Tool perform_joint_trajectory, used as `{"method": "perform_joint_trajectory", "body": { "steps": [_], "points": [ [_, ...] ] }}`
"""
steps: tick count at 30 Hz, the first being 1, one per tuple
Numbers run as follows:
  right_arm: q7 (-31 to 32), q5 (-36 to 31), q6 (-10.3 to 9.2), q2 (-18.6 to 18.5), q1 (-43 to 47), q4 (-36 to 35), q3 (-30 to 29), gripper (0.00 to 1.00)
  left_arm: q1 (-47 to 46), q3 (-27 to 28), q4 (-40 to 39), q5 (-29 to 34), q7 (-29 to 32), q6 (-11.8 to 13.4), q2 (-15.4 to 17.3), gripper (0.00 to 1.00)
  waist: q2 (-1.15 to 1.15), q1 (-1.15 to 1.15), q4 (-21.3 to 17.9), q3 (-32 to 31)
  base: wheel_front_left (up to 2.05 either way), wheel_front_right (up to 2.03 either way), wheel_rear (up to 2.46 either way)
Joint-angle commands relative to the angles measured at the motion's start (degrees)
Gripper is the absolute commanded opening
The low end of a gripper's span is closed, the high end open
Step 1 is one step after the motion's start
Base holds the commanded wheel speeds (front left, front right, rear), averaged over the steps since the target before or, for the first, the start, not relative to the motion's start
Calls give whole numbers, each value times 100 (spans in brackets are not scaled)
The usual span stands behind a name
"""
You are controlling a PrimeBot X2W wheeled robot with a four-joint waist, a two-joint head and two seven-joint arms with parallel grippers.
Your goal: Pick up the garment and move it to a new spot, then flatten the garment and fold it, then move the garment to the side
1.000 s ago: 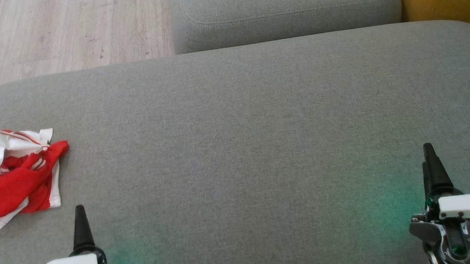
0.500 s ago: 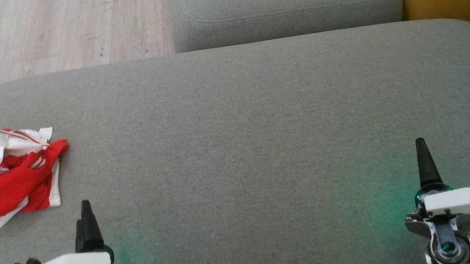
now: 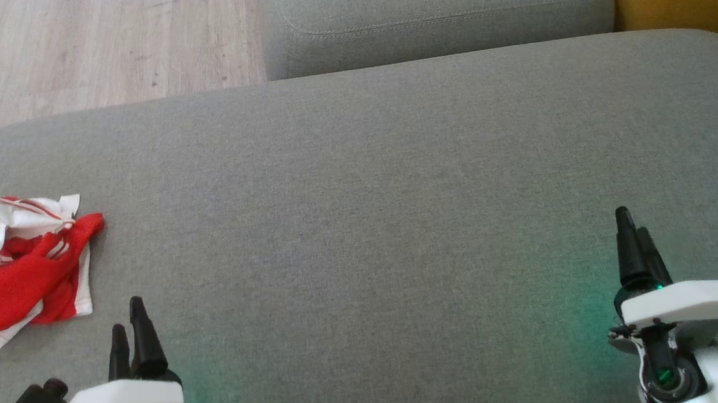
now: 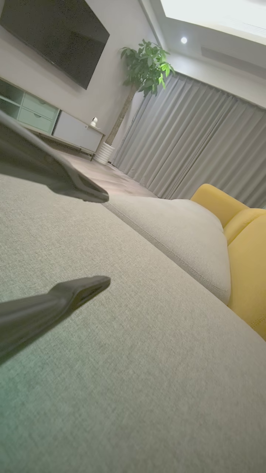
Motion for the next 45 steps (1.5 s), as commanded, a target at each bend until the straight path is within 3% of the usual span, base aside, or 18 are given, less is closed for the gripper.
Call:
{"method": "perform_joint_trajectory", "body": {
  "steps": [1,45],
  "points": [
    [-102,-250,-1,-68,-326,-136,107,100,-277,30,-135,249,-86,-19,66,100,0,0,2,-2,0,0,0],
    [-826,-3457,-3,-43,-593,406,599,100,-302,-177,99,3492,-817,53,106,100,0,0,-47,-4,0,0,0]
  ]
}}
